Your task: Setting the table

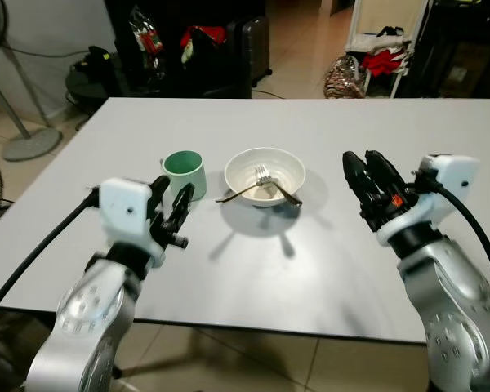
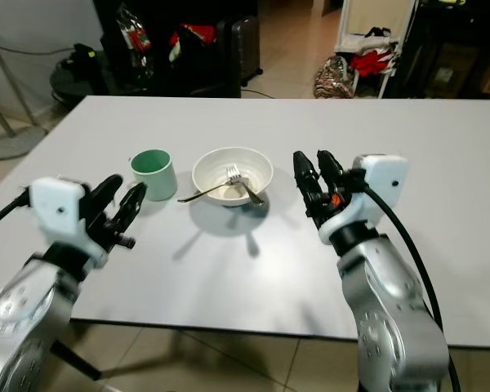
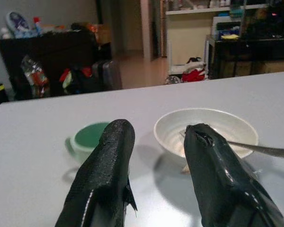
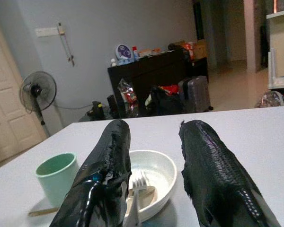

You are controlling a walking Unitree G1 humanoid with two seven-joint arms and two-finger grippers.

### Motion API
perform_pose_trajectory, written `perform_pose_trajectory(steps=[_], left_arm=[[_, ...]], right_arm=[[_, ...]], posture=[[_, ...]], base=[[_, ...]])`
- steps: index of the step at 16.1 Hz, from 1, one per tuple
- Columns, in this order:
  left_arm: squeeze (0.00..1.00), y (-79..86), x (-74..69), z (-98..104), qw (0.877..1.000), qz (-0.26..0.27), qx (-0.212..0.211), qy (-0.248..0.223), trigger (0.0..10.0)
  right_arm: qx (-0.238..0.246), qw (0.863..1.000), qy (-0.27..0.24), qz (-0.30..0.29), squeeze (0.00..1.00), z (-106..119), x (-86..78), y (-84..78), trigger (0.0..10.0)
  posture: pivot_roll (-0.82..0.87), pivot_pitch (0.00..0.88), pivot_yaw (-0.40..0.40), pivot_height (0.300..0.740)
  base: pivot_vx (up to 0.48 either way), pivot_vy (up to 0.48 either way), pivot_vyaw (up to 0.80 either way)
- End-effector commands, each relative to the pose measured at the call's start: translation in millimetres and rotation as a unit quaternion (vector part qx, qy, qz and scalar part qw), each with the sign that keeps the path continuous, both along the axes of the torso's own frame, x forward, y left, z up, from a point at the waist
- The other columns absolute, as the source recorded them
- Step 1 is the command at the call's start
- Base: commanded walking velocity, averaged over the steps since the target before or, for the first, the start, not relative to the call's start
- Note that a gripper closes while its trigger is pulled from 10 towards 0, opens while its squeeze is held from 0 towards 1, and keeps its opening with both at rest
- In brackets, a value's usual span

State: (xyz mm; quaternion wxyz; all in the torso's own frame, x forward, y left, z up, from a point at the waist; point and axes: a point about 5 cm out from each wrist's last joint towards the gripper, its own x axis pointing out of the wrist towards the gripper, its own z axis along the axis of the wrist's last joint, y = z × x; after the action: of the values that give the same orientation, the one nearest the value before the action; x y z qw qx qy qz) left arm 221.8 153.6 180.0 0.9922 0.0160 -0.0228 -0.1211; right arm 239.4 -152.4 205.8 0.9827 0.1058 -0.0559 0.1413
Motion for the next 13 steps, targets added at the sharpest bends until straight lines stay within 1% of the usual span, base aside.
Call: perform_pose_trajectory(steps=[1,2,3,4,5,6,7,8,10,11,12,13], left_arm=[[0.00,1.9,-4.1,2.3,1.000,0.012,0.005,-0.007,10.0],[0.00,1.3,-7.0,1.6,1.000,0.014,0.005,-0.006,10.0],[0.00,0.7,-9.3,1.1,1.000,0.016,0.004,-0.004,10.0],[0.00,0.4,-10.3,1.0,1.000,0.017,0.005,-0.003,10.0],[0.00,-0.3,-12.0,1.3,1.000,0.019,0.004,-0.003,10.0],[0.00,-0.4,-13.7,1.7,1.000,0.021,0.002,-0.003,10.0],[0.00,-0.1,-15.4,1.4,1.000,0.023,0.000,-0.002,10.0],[0.00,0.4,-17.4,0.3,1.000,0.023,0.000,-0.001,10.0],[0.00,1.1,-18.2,-0.7,1.000,0.024,0.000,0.001,10.0],[0.00,1.2,-18.2,-1.0,1.000,0.024,0.000,0.002,10.0],[0.00,0.8,-17.4,-0.5,1.000,0.025,-0.001,0.001,10.0],[0.00,0.3,-15.4,0.4,1.000,0.027,-0.003,-0.002,10.0]], right_arm=[[0.001,1.000,0.009,0.024,0.00,-2.3,-3.9,9.0,10.0],[0.001,1.000,0.019,0.023,0.00,-5.8,-6.2,10.7,10.0],[0.019,0.999,0.039,0.029,0.00,-10.2,-8.8,13.7,10.0],[0.027,0.997,0.071,0.019,0.00,-16.1,-11.1,14.3,10.0],[-0.022,0.994,0.102,0.006,0.00,-24.8,-15.0,13.1,10.0],[-0.010,0.994,0.108,0.022,0.00,-27.7,-19.0,14.7,10.0],[-0.012,0.994,0.106,0.031,0.00,-28.7,-22.7,14.0,10.0],[-0.026,0.993,0.110,0.028,0.00,-30.2,-26.5,11.6,10.0],[-0.030,0.994,0.104,0.023,0.00,-28.7,-27.2,10.7,10.0],[-0.015,0.996,0.087,0.018,0.00,-24.7,-25.9,10.9,10.0],[0.025,0.998,0.052,0.021,0.00,-16.8,-23.5,12.8,10.0],[0.069,0.997,0.034,0.029,0.00,-12.3,-21.2,13.1,10.0]], posture=[[-0.05,0.000,0.035,0.740],[-0.05,0.000,0.033,0.740],[-0.04,0.000,0.025,0.740],[-0.04,0.000,0.025,0.740],[-0.03,0.000,0.025,0.740],[-0.03,0.000,0.027,0.740],[-0.03,0.000,0.028,0.740],[-0.03,0.000,0.028,0.740],[-0.03,0.000,0.028,0.740],[-0.03,0.000,0.027,0.740],[-0.03,0.000,0.027,0.740],[-0.03,0.000,0.024,0.740]], base=[[0.000,0.000,0.00],[0.000,0.000,0.00],[0.000,0.000,0.00],[0.000,0.000,0.00],[0.000,0.000,0.00],[0.000,0.000,0.00],[0.000,0.000,0.00],[0.000,0.000,0.00],[0.000,0.000,0.00],[0.000,0.000,0.00],[0.000,0.000,0.00],[0.000,0.000,0.00]])
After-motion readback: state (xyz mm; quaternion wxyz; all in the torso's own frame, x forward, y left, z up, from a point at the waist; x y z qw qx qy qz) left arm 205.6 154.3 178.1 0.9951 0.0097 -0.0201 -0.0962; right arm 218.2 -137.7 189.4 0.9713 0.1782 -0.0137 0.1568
